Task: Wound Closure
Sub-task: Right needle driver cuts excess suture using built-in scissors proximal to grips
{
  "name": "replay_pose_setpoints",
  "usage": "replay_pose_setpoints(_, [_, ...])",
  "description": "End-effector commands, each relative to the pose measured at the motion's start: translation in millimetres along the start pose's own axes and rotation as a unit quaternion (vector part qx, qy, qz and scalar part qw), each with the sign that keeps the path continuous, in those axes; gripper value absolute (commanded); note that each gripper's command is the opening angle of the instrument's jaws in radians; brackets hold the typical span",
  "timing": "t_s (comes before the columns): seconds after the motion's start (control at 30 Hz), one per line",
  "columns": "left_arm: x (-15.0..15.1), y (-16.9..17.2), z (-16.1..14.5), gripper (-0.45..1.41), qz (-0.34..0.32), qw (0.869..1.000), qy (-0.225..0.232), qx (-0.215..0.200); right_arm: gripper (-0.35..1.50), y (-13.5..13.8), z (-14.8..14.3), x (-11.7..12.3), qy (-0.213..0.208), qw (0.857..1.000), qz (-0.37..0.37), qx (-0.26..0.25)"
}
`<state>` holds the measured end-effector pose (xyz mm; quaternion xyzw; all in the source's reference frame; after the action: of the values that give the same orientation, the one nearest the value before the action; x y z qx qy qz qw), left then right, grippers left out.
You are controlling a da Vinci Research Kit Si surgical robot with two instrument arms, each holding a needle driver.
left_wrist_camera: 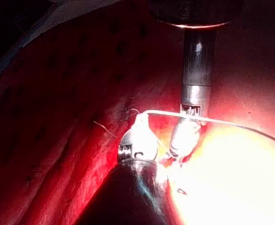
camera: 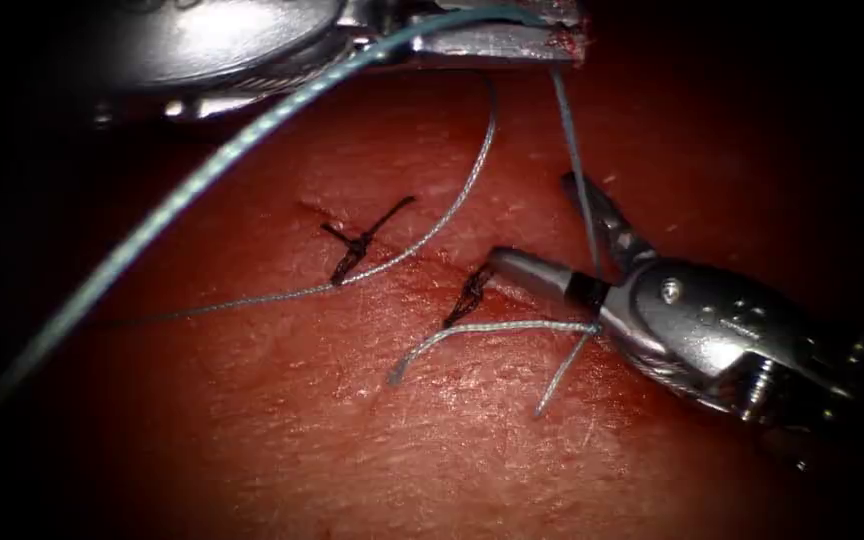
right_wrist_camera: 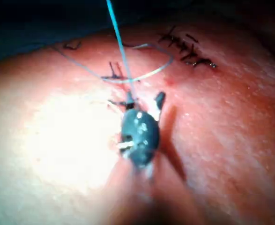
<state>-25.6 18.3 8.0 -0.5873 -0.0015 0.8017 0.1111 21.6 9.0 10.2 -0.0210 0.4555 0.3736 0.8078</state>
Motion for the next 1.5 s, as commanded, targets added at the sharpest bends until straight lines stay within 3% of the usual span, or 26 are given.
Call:
replay_pose_setpoints(0.03, [-0.1,-0.2,0.7,-0.45,0.001,1.000,0.001,0.000,1.03,-0.5,0.6,-0.6,0.000,1.000,0.000,0.001])
replay_pose_setpoints(0.1, [-0.1,-0.1,0.7,-0.45,0.001,1.000,0.001,0.000,0.89,-0.6,0.7,-0.7,0.001,1.000,0.000,0.001])
replay_pose_setpoints(0.13, [0.0,-0.1,0.8,-0.45,0.001,1.000,0.002,-0.001,0.74,-0.6,0.7,-0.7,0.001,1.000,0.000,0.001])
replay_pose_setpoints(0.37, [0.3,0.3,1.2,-0.45,0.001,1.000,0.006,-0.004,0.64,-1.2,1.3,-0.3,0.001,1.000,0.001,0.002])
replay_pose_setpoints(0.4, [0.4,0.5,1.2,-0.45,0.001,1.000,0.006,-0.004,0.36,-1.3,1.4,-0.1,0.002,1.000,0.001,0.006])
replay_pose_setpoints(0.43, [0.4,0.6,1.2,-0.45,0.001,1.000,0.006,-0.004,0.21,-1.4,1.4,0.0,0.002,1.000,0.000,0.007])
replay_pose_setpoints(0.57, [0.6,0.9,1.2,-0.45,0.001,1.000,0.007,-0.005,-0.10,-1.5,1.8,0.2,0.003,1.000,0.001,0.007])
replay_pose_setpoints(0.6, [0.6,1.0,1.1,-0.45,0.001,1.000,0.007,-0.005,-0.35,-1.6,2.0,0.2,0.003,1.000,0.001,0.006])
replay_pose_setpoints(0.97, [1.1,1.0,0.4,-0.45,0.002,1.000,0.009,-0.009,-0.35,-0.5,0.8,-0.1,-0.008,1.000,0.001,-0.026])
replay_pose_setpoints(1.0, [1.1,0.8,0.3,-0.45,0.002,1.000,0.009,-0.009,-0.10,-0.3,0.5,-0.1,-0.008,1.000,0.001,-0.025])
replay_pose_setpoints(1.03, [1.1,0.6,0.3,-0.45,0.004,1.000,0.010,-0.010,0.42,0.0,0.2,-0.1,-0.004,1.000,0.001,-0.021])
replay_pose_setpoints(1.07, [1.1,0.5,0.2,-0.45,0.004,1.000,0.010,-0.011,1.09,0.5,-0.2,0.0,0.001,1.000,0.002,-0.019])
replay_pose_setpoints(1.1, [1.1,0.5,0.2,-0.45,0.004,1.000,0.010,-0.011,1.09,0.5,-0.2,0.0,0.001,1.000,0.002,-0.019])
replay_pose_setpoints(1.13, [1.0,0.3,0.1,-0.45,0.004,1.000,0.011,-0.012,1.48,1.2,-1.3,0.1,0.014,1.000,0.004,-0.018])
replay_pose_setpoints(1.2, [0.9,0.1,0.1,-0.45,0.004,1.000,0.012,-0.013,1.48,1.4,-2.4,-0.2,0.038,0.999,0.004,-0.015])
replay_pose_setpoints(1.3, [0.6,-0.1,0.1,-0.45,0.005,1.000,0.012,-0.012,1.48,1.0,-4.7,-0.7,0.040,0.999,0.004,-0.002])
replay_pose_setpoints(1.5, [0.5,-0.3,0.2,-0.45,0.005,1.000,0.011,-0.011,1.48,0.4,-5.5,-0.7,0.041,0.999,0.004,0.004])
